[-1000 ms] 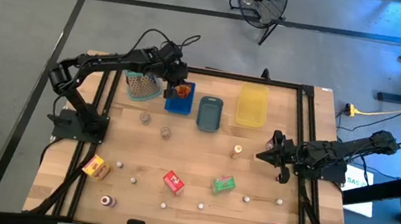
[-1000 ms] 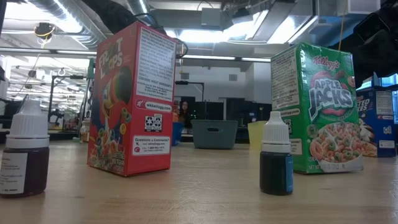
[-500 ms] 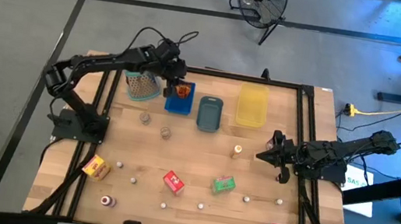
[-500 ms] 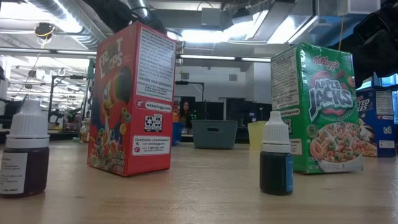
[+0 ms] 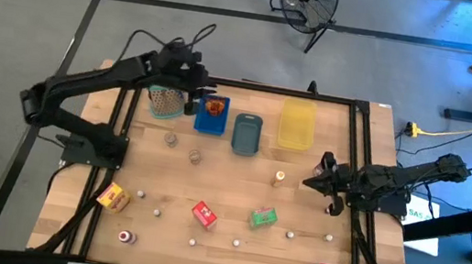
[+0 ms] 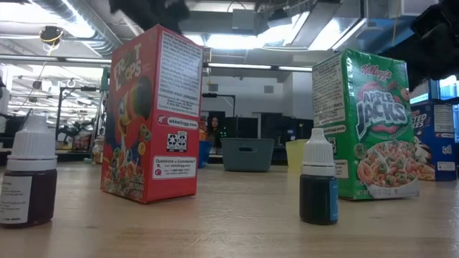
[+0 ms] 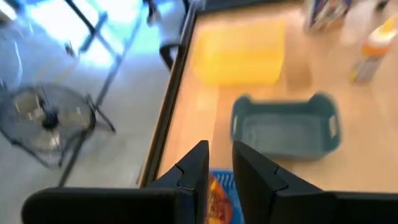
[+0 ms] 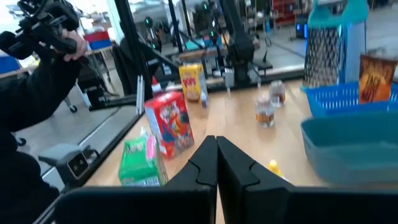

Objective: Pick & Place Kitchen Items
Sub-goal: Put the big yellow food coloring bottle into the dark green bin

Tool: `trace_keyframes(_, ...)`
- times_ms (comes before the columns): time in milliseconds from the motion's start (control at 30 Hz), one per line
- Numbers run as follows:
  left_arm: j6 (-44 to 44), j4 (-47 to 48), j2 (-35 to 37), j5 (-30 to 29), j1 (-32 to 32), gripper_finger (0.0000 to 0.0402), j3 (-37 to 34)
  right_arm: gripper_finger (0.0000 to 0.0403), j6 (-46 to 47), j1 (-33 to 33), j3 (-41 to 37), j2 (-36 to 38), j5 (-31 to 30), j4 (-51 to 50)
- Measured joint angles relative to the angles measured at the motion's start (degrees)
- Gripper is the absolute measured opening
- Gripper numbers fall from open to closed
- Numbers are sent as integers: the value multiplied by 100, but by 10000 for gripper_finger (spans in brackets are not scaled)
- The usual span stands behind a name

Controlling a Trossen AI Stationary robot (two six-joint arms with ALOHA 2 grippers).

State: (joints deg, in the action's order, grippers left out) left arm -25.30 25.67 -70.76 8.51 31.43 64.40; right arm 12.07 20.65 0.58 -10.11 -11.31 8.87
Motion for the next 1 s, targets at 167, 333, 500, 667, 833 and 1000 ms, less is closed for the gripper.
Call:
trace_keyframes(167,341,-64,574,0,-476,61,4,1,-244,2,0,0,4,366)
trace_keyframes(333,751,75,882,0,-942,63,4,9,-385,2,0,0,2,530)
trace_keyframes(500,832,312,935,-4,-1378,60,2,47,-492,2,262,-36,74,352)
trace_keyframes(667,1148,347,916,-8,-1777,56,2,108,-677,2,697,-225,151,31)
trace_keyframes(833,1373,347,915,-2,-2225,54,0,171,-967,2,1333,-700,151,-666)
trace_keyframes(1000,1598,332,915,0,-2679,56,0,203,-1019,2,2138,-1440,83,-1417)
